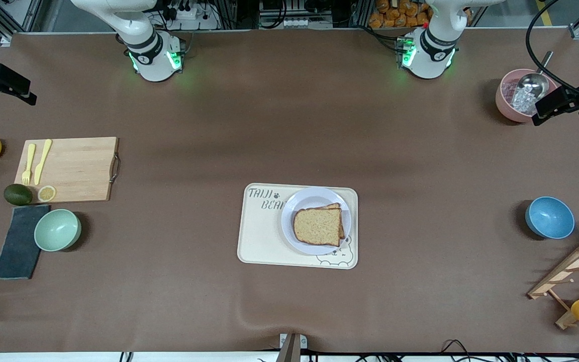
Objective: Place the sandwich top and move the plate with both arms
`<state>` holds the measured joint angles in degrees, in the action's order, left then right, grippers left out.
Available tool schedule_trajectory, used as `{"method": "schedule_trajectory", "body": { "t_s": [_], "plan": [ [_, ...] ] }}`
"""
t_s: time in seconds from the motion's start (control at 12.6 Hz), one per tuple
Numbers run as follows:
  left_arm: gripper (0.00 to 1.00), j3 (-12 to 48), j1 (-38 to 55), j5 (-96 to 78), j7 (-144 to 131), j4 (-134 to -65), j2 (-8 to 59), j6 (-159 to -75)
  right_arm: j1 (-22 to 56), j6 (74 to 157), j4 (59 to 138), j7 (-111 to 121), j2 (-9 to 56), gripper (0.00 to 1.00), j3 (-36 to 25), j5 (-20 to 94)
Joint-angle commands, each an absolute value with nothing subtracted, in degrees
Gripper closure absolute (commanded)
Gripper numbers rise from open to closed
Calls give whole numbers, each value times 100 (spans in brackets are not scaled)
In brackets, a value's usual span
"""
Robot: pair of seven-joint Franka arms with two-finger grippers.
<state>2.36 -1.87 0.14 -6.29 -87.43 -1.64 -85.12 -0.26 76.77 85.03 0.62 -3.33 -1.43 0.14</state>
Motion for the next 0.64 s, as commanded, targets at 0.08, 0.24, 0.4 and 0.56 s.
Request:
{"method": "schedule_trajectory", "body": {
  "t_s": [0.08,0.24,0.4,0.56],
  "plan": [
    [0,-61,297,167,-720,-8851,-264,-8543,-79,7664,8499,53,-352,0,-132,105],
    [0,-62,343,176,-729,-8851,-255,-8534,-70,7673,8499,53,-352,0,-132,105],
    [0,-26,413,176,-738,-8859,-264,-8456,-70,7673,8499,53,-352,0,-132,105],
    [0,-18,413,176,-747,-8868,-255,-8429,-70,7673,8508,53,-352,0,-132,105]
  ]
}}
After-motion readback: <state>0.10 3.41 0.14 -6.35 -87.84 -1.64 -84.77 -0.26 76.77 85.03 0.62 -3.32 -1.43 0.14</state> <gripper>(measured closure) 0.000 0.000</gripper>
